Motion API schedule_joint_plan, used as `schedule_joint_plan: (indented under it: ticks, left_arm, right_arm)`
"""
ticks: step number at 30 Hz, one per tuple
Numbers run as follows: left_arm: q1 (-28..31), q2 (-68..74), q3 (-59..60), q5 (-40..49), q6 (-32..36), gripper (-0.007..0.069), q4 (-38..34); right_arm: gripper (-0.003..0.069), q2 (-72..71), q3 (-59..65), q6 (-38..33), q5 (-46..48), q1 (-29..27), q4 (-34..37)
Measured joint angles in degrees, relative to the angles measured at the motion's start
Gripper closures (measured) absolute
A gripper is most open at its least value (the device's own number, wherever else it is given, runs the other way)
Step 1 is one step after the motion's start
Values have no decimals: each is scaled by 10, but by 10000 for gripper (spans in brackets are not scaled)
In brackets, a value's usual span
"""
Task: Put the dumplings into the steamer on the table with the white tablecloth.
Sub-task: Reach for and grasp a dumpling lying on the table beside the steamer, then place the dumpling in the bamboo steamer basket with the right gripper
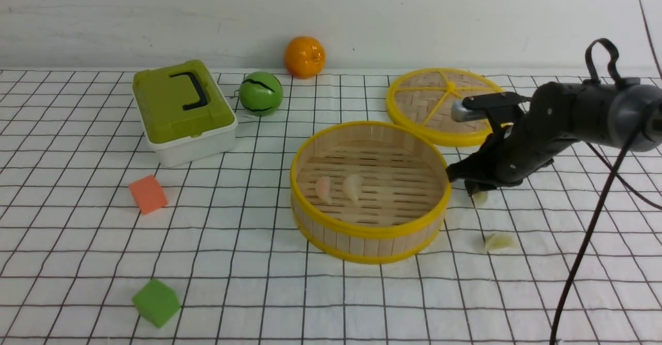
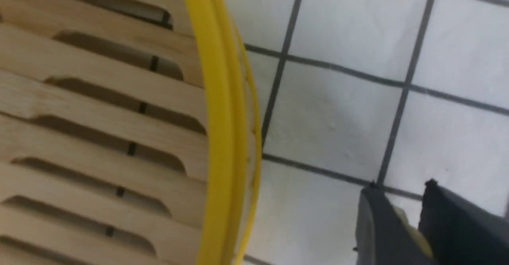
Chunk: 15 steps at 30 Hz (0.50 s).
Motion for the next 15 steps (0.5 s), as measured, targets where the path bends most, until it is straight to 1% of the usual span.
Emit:
schedule_joint_plan:
  ticks: [4,7,8,10,11,12,15]
  left_arm:
    - [0,-3,0,-19,-1,622,-1]
    - [0,-19,0,-37,-1,622,-3]
    - [0,-20,0,-39,-1,622,-3]
    - [0,-42,1,-45,-1,622,-3]
    - [0,-45,1,-46,-1,622,-3]
    - [0,-72,8,-56,-1,622,2]
    - [0,-116,33,-67,-1,622,14]
  right_arm:
    - [524,-58,-5,0,16,6,8]
    - [524,-104,-11,-1,17,38,32]
    - [524,-105,-11,-1,17,41,35]
    - [524,-109,-12,-13,13,86,55]
    - [524,-107,-12,-16,12,90,56]
    - [524,-93,-12,-40,1,120,61]
    - [524,-53,-12,-65,-31,151,66]
